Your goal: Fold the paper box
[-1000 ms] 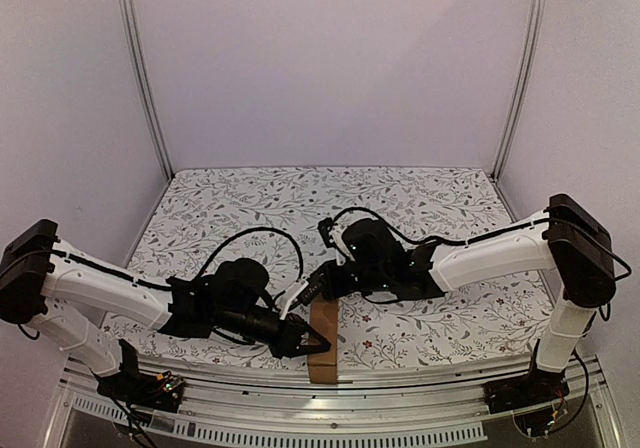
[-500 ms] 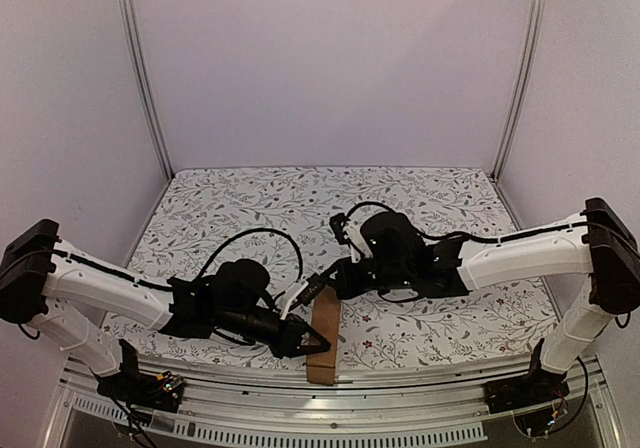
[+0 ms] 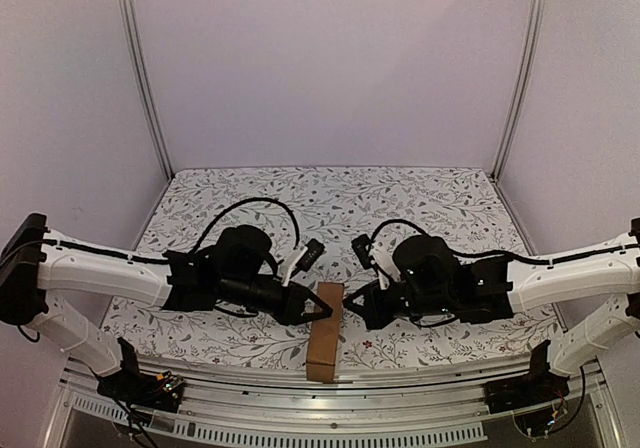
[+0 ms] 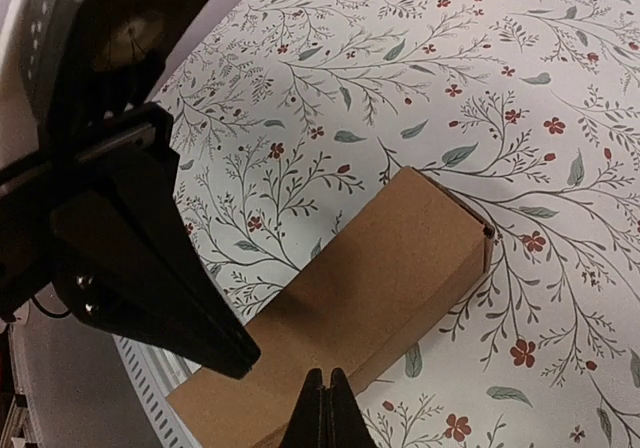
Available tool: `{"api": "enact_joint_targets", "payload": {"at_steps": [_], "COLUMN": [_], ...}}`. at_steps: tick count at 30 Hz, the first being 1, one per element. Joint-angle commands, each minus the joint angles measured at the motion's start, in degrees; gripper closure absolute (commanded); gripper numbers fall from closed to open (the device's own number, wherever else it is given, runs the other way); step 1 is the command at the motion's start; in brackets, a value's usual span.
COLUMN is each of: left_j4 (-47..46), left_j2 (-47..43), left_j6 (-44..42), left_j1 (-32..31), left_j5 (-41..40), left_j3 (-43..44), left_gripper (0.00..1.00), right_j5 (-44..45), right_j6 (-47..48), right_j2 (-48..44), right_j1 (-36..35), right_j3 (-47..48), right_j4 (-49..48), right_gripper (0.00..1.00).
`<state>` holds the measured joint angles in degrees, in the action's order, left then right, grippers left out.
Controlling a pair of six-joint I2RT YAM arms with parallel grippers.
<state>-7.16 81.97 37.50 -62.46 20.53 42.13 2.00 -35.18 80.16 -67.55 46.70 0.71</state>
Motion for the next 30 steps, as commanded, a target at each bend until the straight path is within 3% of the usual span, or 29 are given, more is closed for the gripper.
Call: {"api": "enact_joint_targets", "payload": {"at_steps": [1,17,30], "left_j4": [2.4,-9.8,-11.9], "left_j2": [0.0,15.4,15.2], "left_j6": [-1.5,1.2,2.7], "left_j1": [3.9,6.6,6.6], "left_j5": [1.9,7.5,7.2], "left_j3": [2.8,2.3,-1.3], "left_gripper": [1.00,1.00,1.00], "right_j5": [3.6,5.5,3.8], "right_j6": [-2.0,0.5,1.7], "right_j2": [-3.5,-2.3,5.1], "right_j1": [-2.9,-13.6,-15.2], "right_j3": [-2.6,-1.5,1.9], "right_j4": [1.8,-3.8,-6.8], "right_gripper": [1.00,1.00,1.00]}}
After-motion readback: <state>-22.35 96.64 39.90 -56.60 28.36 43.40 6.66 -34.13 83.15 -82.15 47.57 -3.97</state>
